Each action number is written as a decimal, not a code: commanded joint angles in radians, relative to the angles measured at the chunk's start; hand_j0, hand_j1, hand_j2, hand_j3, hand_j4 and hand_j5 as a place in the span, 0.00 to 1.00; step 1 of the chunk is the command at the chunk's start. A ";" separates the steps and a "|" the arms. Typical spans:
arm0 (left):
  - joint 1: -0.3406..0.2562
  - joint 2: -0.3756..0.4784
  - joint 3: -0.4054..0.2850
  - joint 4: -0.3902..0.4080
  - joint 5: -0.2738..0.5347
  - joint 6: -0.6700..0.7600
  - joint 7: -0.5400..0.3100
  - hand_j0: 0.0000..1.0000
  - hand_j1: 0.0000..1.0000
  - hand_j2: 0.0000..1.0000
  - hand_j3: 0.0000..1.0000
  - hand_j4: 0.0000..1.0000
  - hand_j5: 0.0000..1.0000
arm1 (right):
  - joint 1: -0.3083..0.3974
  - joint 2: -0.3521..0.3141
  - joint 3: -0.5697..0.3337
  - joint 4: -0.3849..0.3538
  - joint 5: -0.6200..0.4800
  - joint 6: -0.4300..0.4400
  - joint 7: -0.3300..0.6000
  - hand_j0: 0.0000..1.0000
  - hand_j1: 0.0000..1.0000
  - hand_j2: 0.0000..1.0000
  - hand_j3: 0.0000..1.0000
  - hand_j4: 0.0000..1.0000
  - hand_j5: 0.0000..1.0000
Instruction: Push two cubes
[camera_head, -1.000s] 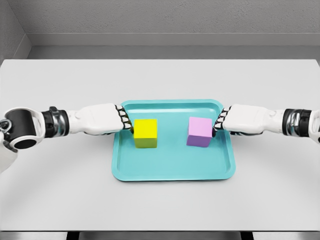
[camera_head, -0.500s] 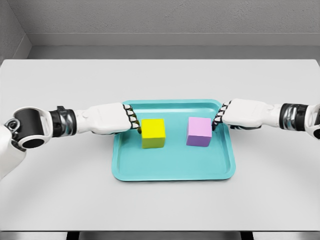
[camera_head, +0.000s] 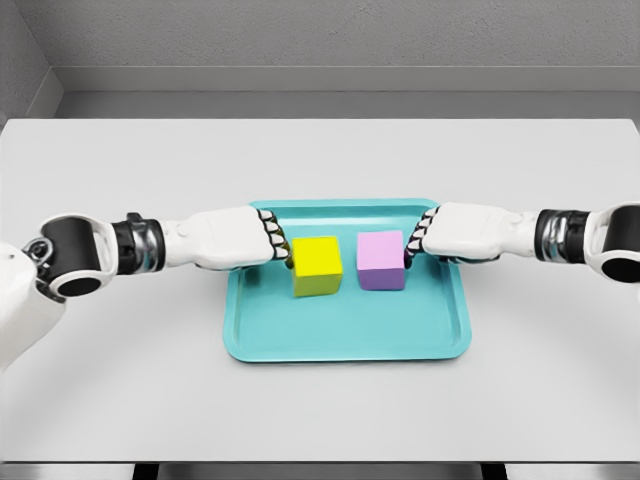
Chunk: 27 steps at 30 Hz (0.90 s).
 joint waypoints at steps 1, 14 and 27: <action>0.000 -0.006 0.001 0.000 0.003 0.002 -0.001 0.74 0.74 0.74 0.74 0.74 0.74 | 0.000 0.011 0.000 0.004 -0.002 0.002 0.000 0.63 0.63 0.63 0.63 0.63 0.63; -0.005 -0.023 0.001 0.018 0.000 0.002 -0.013 0.74 0.74 0.74 0.74 0.74 0.74 | -0.028 0.043 0.037 0.040 0.015 0.002 0.000 0.63 0.63 0.63 0.63 0.63 0.63; -0.003 -0.014 0.005 0.024 0.008 0.002 -0.029 0.62 0.62 0.62 0.62 0.62 0.62 | -0.028 0.043 0.044 0.035 0.015 0.002 0.000 0.63 0.63 0.63 0.63 0.63 0.63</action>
